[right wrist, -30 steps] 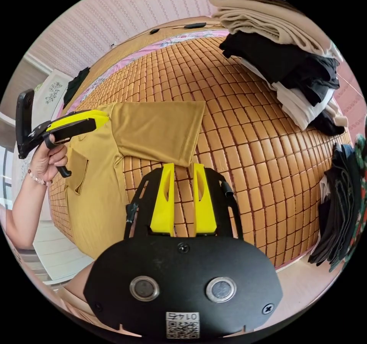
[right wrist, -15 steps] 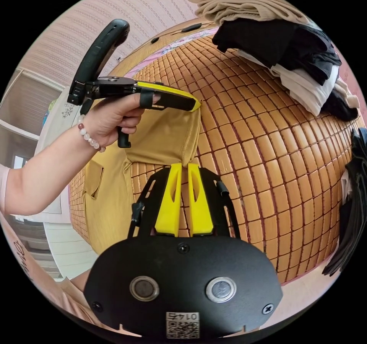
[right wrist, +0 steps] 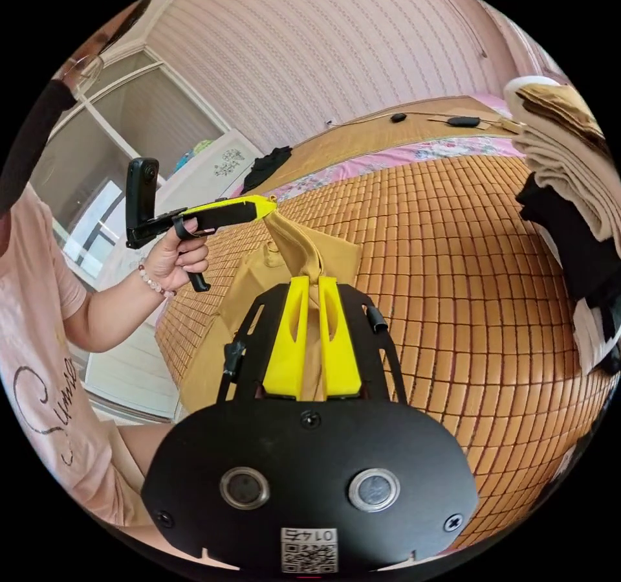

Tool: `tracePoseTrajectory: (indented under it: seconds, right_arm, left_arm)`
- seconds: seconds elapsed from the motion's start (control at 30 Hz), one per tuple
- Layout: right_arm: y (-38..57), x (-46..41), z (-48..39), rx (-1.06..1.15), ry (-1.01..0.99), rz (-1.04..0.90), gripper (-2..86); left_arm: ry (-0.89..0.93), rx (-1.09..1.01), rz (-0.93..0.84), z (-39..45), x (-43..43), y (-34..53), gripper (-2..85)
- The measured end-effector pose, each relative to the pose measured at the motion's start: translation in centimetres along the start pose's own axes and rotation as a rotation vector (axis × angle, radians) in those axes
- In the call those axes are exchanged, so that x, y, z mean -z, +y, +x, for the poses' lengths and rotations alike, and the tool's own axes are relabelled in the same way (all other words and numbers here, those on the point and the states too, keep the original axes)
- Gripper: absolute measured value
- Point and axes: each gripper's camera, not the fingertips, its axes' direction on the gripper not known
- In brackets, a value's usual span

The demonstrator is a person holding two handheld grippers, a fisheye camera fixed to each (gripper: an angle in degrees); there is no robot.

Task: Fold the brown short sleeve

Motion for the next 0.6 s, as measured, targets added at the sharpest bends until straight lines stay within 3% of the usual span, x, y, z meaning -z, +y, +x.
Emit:
tracePoseTrajectory:
  seconds: [0.4,0.6]
  right_arm:
    - [4.2,-8.7,-4.2,0.197,0.003,-0.52,1.5]
    - [3.0,-9.3,-4.7,0.263,0.055,-0.535,2.1]
  left_arm:
    - [0.003,0.292,-0.27,-5.3,-0.2,15.0,2.4]
    - [-0.036,0.29,-0.256,-5.8,1.5,15.3,3.2]
